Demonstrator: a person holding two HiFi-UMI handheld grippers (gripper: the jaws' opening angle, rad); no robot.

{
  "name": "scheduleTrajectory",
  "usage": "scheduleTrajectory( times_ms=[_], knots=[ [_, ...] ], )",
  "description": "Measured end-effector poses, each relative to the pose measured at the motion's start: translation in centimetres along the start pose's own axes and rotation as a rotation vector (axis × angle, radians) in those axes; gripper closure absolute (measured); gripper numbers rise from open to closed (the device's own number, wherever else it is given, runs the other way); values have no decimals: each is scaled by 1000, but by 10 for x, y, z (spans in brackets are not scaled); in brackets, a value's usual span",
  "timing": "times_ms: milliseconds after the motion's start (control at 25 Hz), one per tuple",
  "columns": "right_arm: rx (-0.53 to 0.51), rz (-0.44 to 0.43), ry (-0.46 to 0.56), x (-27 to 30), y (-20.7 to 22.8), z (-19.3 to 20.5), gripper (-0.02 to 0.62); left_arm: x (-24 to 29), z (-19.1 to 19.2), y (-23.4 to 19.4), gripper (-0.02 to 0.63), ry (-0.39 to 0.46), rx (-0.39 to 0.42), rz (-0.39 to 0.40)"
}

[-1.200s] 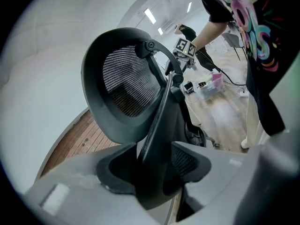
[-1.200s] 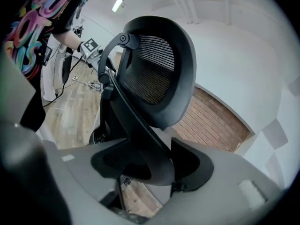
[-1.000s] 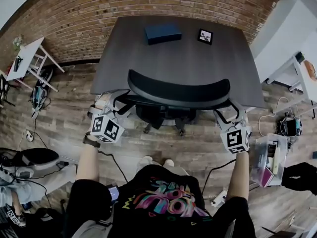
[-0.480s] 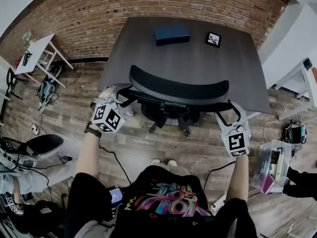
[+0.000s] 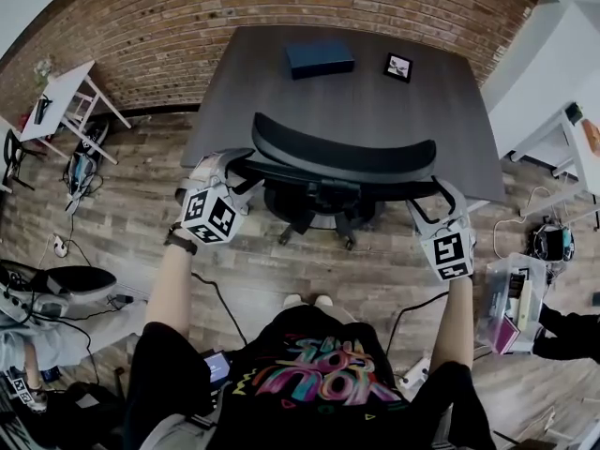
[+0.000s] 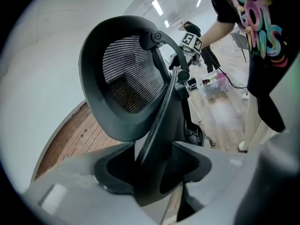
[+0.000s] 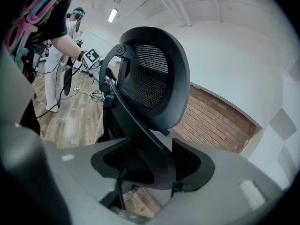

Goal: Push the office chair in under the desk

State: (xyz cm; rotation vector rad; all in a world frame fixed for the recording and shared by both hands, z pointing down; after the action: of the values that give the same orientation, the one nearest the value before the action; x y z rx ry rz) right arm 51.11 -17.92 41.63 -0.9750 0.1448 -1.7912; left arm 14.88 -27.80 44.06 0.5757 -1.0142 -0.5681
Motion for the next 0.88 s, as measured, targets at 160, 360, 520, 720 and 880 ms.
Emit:
scheduleTrajectory(
  times_ms=[160,360,520,720,880],
  knots=[
    [-25,-16,-31,-2,-3,1,321,-2,0,3,362,7,-6,-4],
    [-34,-12,-8,-19,-6,-6,325,-17,4,3,362,22,-60,-10],
    [16,1,30,-38,-13,-11,334,-34,3,8,360,70,-147,-13],
    [119,8,107,-67,-21,-24,336,-67,-18,5,362,203,-305,-54],
    [189,7,216,-83,-25,-38,415,-98,-42,4,380,344,-527,-98]
  ],
)
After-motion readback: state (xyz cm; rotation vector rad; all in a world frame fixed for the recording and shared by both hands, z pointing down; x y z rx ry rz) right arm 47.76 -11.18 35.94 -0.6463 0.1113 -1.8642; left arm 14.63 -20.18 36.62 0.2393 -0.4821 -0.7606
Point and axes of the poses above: the fingertips, and each gripper's own axes: x forward along the fingers, y to its right, z out of its underside, the point moved 5 cm from there along -x, backward along the fingers, and after that the axes turned 14 degrees about -y, right-handed, at the moved point
